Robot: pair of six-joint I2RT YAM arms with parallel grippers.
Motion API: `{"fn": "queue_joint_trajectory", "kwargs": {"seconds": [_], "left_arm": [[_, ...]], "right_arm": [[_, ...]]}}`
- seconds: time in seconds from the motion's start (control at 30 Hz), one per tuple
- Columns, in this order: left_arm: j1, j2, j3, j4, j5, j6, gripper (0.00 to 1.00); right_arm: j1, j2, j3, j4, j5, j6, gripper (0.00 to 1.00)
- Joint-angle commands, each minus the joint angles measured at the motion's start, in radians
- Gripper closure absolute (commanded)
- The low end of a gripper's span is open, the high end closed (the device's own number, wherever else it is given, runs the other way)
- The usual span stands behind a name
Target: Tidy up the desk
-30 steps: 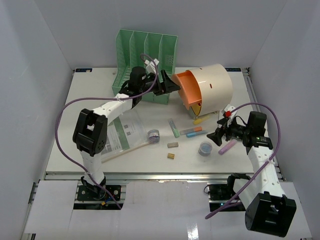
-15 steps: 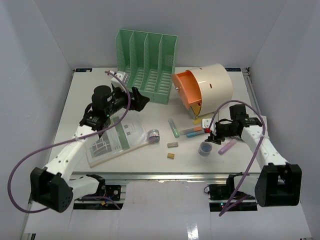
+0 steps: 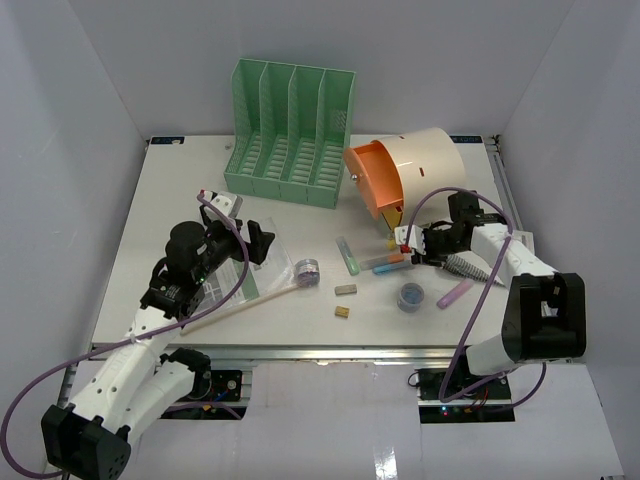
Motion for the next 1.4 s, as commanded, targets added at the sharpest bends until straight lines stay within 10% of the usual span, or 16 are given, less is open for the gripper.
{"fn": "queue_joint_trajectory", "kwargs": {"seconds": [0.0,0.57,0.77,1.37], "left_arm": [[-0.003,-0.016,0.003,-0.010,-0.019,0.022,0.02],[-0.003,0.008,0.005,-0.013,0.011,0.019,0.02],[-0.003,0.000,0.000,0.011,0.108,0.018,0.02],[-0.003,0.178,-0.005,0.207,0.359,-0.291,0.02]], "right_arm": [[0.019,0.038,-0.008,0.049,0.034,-0.021,0.54],[0.097,0.163,-0.087,0.190,0.149,0.028,0.58],[0.109,0.178,-0.119,0.178,0.168,0.021,0.87],[0.140,-0.292,0.030,-0.153,-0.136,0.041,0.92]]}}
